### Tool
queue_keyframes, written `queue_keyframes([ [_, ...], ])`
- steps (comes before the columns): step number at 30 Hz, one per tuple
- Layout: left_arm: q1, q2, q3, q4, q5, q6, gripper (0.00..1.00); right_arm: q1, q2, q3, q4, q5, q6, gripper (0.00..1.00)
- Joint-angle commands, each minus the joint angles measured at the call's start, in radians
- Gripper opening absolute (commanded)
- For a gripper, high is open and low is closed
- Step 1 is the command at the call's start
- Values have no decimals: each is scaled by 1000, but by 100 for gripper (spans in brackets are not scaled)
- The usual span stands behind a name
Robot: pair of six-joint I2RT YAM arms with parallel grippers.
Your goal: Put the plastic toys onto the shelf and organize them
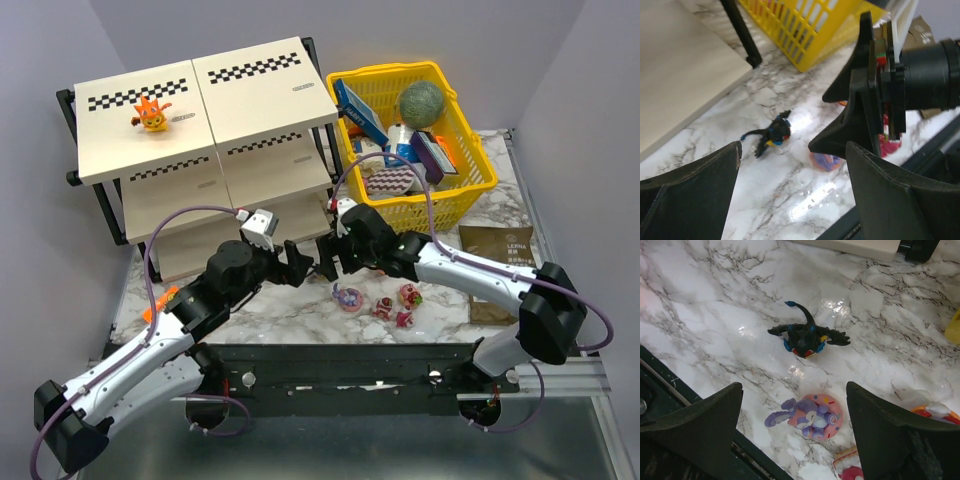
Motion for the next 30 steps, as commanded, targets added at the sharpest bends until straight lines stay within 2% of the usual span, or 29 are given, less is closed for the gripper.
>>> queue_keyframes([
  [1,-7,-7,-38,39,-196,-48,92,2,52,-2,102,54,2,88],
  [9,-7,-56,-83,22,-284,-106,92,3,176,18,139,61,2,71],
  [17,-9,-67,-49,-65,-265,-100,92,3,227,5,245,76,-10,68],
  [30,-7,-71,-46,-79,-273,-78,93,14,296,18,266,73,-22,62],
])
